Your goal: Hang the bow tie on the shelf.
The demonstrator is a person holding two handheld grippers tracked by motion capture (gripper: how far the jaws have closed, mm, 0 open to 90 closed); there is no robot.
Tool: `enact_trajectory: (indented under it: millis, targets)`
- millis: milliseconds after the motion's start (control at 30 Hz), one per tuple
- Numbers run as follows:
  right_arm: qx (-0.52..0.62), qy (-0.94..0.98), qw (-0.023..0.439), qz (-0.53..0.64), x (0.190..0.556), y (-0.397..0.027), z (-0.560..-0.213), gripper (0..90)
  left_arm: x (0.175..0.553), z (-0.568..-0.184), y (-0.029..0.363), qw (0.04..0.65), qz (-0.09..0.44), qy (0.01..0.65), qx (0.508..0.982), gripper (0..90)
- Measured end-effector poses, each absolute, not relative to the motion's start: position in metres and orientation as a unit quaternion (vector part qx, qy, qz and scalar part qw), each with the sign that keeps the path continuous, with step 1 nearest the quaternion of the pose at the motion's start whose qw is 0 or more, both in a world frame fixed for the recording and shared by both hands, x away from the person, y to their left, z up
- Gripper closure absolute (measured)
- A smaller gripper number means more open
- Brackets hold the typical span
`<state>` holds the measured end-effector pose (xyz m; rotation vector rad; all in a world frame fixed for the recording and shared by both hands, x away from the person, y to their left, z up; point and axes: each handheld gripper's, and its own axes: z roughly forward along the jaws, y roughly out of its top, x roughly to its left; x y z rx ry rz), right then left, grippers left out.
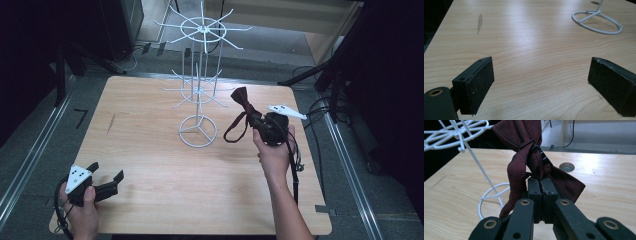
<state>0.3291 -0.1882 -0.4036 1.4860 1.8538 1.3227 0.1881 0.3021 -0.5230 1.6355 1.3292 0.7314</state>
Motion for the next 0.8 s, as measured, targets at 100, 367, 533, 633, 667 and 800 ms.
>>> enact_trajectory:
  millis: [100,367,533,633,667,800]
  targets:
    - [0.533,0.665,0.210,0.480,0.329,-0.187,-0.401,89.2,0.188,-0.523,0.302,0.440,0.295,0.535,0.659,7.3]
    - [0.525,0.664,0.211,0.489,0.332,-0.177,-0.389,89.1,0.188,-0.523,0.302,0.440,0.294,0.535,0.659,7.3]
    - [0.523,0.660,0.210,0.497,0.333,-0.174,-0.383,89.1,0.188,-0.523,0.303,0.442,0.292,0.536,0.657,7.3]
    - [0.520,0.658,0.205,0.505,0.330,-0.176,-0.380,89.1,0.188,-0.523,0.303,0.443,0.292,0.536,0.657,7.3]
    - [0.519,0.658,0.203,0.507,0.329,-0.177,-0.380,89.1,0.188,-0.523,0.303,0.443,0.291,0.536,0.657,7.3]
    - [0.513,0.660,0.199,0.511,0.324,-0.178,-0.376,89.1,0.188,-0.523,0.303,0.442,0.291,0.536,0.658,7.3]
